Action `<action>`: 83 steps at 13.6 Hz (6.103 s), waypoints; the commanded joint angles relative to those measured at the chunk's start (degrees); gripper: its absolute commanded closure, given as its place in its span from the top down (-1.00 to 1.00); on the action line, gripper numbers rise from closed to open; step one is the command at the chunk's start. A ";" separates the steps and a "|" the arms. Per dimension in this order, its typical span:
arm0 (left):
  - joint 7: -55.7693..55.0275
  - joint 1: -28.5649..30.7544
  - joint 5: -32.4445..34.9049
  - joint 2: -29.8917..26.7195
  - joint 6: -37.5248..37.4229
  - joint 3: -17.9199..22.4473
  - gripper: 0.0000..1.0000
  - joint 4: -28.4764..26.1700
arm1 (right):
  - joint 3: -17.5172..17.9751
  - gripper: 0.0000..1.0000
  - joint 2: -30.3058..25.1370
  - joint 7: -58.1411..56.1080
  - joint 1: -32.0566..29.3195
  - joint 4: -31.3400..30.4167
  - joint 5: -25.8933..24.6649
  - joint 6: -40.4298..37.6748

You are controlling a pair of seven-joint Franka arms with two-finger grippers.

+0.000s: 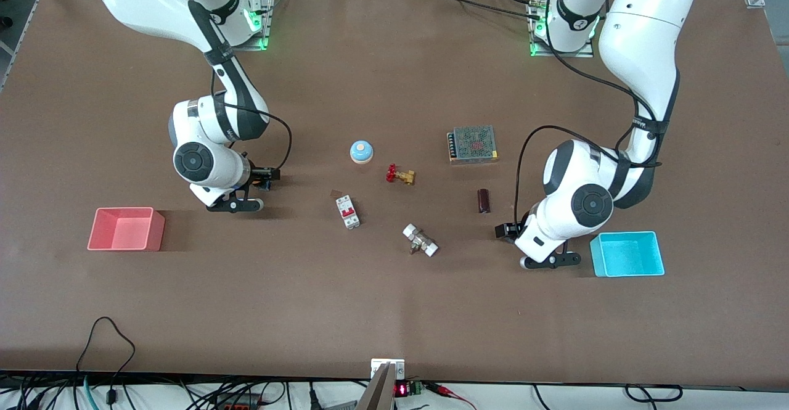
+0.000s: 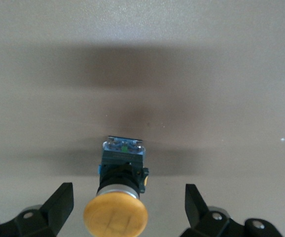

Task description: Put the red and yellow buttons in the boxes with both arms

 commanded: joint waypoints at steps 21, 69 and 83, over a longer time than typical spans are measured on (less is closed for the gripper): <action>2.46 8.51 0.63 -3.93 -2.67 0.76 -0.84 5.35 | -3.65 -0.77 0.22 -12.89 -16.82 20.75 -1.88 -13.48; 18.63 18.63 5.73 -27.65 -25.52 -1.09 1.00 5.18 | -2.77 1.00 3.24 -24.17 -25.03 31.65 2.66 -16.10; 21.09 19.25 3.27 -40.32 -22.61 -0.65 1.00 -8.98 | -2.51 1.00 -21.82 -15.82 -19.31 25.78 -1.69 -37.40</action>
